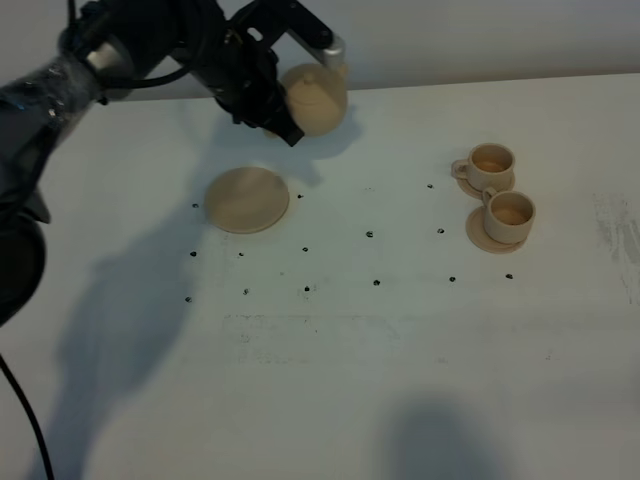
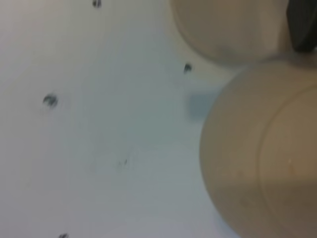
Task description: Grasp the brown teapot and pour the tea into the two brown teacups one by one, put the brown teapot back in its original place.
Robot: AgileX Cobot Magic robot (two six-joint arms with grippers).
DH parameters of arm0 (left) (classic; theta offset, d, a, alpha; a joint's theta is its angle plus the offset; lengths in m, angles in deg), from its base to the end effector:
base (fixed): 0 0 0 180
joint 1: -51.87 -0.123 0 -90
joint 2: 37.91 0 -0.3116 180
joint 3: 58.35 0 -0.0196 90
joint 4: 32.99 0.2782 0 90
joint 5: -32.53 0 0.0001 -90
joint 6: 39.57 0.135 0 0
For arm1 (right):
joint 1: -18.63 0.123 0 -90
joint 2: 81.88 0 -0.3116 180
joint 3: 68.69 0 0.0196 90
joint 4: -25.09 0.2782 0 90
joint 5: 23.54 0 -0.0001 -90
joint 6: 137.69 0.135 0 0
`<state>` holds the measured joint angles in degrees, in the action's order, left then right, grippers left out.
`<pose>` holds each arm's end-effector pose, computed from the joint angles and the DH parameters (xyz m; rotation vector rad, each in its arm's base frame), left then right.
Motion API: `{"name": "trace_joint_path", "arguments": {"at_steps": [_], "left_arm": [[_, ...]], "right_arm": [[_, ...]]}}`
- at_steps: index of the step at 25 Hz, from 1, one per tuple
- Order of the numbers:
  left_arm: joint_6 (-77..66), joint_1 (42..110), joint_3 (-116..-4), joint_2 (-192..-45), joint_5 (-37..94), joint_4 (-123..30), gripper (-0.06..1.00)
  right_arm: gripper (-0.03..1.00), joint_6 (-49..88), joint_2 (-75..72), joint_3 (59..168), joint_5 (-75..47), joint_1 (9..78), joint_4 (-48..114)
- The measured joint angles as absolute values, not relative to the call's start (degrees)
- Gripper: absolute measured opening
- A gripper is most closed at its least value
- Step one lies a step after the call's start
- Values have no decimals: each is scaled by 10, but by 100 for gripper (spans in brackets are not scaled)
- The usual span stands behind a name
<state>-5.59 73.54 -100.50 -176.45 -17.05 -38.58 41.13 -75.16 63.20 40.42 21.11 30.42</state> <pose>0.5425 -0.2263 0.2064 1.1405 2.2714 -0.0350 0.0241 0.0123 0.2711 -0.0751 2.0707 0.1256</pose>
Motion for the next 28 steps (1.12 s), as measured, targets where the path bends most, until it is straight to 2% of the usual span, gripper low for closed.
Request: {"name": "trace_joint_path", "arguments": {"at_steps": [7, 28], "left_arm": [[-37, 762, -1087, -1818, -178, -411, 10], [99, 800, -1093, -1837, -108, -418, 10]], "right_arm": [[40, 411, -752, 632, 404, 211, 304], [40, 411, -752, 632, 404, 211, 304]]}}
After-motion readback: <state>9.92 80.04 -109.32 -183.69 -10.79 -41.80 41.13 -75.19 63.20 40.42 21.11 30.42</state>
